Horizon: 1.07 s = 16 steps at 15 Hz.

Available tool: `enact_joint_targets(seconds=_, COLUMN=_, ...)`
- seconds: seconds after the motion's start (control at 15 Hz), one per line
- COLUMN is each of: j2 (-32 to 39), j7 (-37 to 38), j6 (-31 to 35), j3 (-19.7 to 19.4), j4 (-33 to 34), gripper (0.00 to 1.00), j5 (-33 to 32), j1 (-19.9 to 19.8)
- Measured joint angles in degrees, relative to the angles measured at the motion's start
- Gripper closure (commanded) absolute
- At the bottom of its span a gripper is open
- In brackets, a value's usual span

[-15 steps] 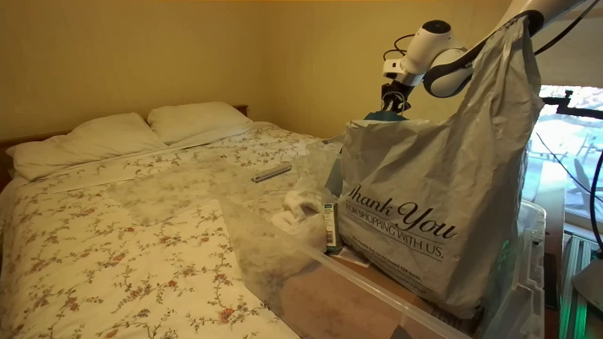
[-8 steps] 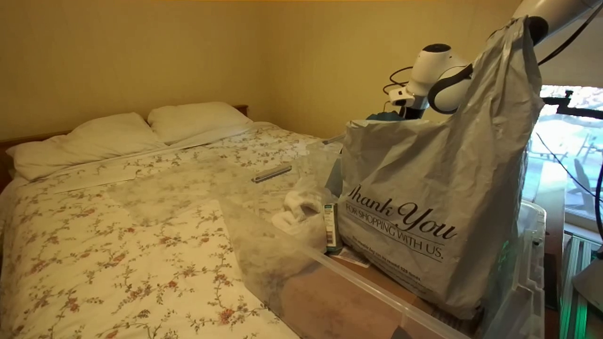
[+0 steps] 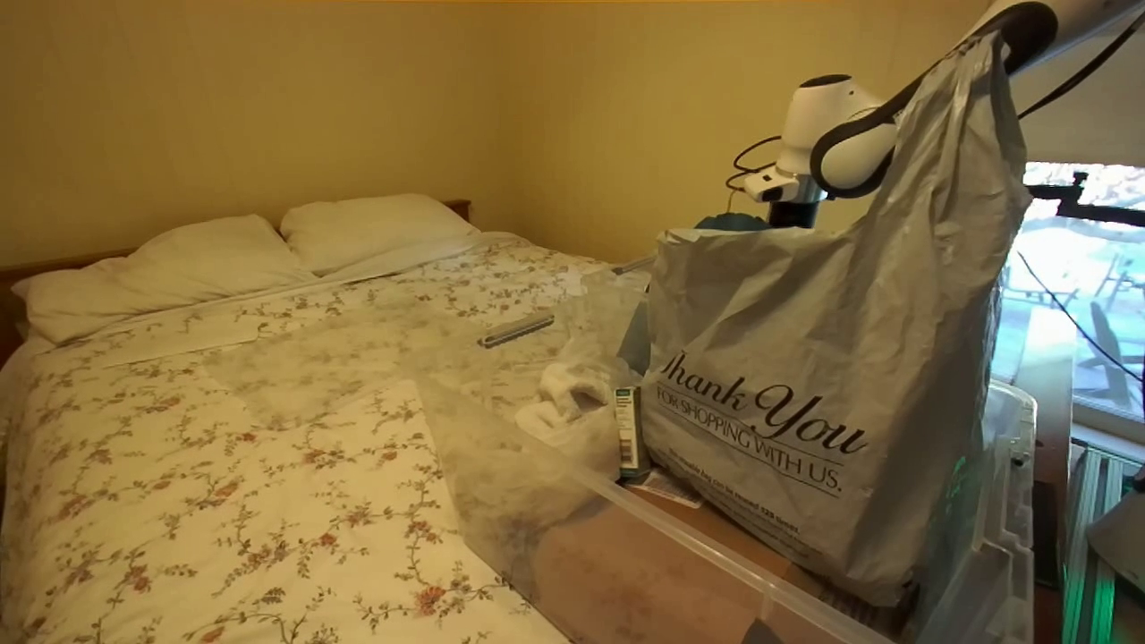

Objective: Put the green bag inside the basket

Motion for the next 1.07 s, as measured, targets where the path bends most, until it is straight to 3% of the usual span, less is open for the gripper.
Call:
enact_joint_targets(seconds=0.67, j2=4.60, j7=7.11, j6=0.74, j3=-0.82, j4=3.45, gripper=0.01, j5=-7.55, j1=1.40)
enact_joint_targets(seconds=0.8, j2=4.68, j7=9.30, j6=1.04, j3=-1.08, j4=3.73, gripper=0.15, j5=-8.40, j1=1.40)
enact_joint_targets(seconds=0.87, j2=4.82, j7=10.62, j6=1.04, j3=-1.27, j4=4.11, gripper=0.31, j5=-9.44, j1=1.41)
enact_joint_targets(seconds=0.93, j2=5.06, j7=11.90, j6=1.04, j3=-1.49, j4=4.61, gripper=0.40, j5=-10.49, j1=1.41)
enact_joint_targets(seconds=1.07, j2=5.90, j7=14.69, j6=1.04, j3=-2.01, j4=5.79, gripper=0.53, j5=-13.59, j1=1.43)
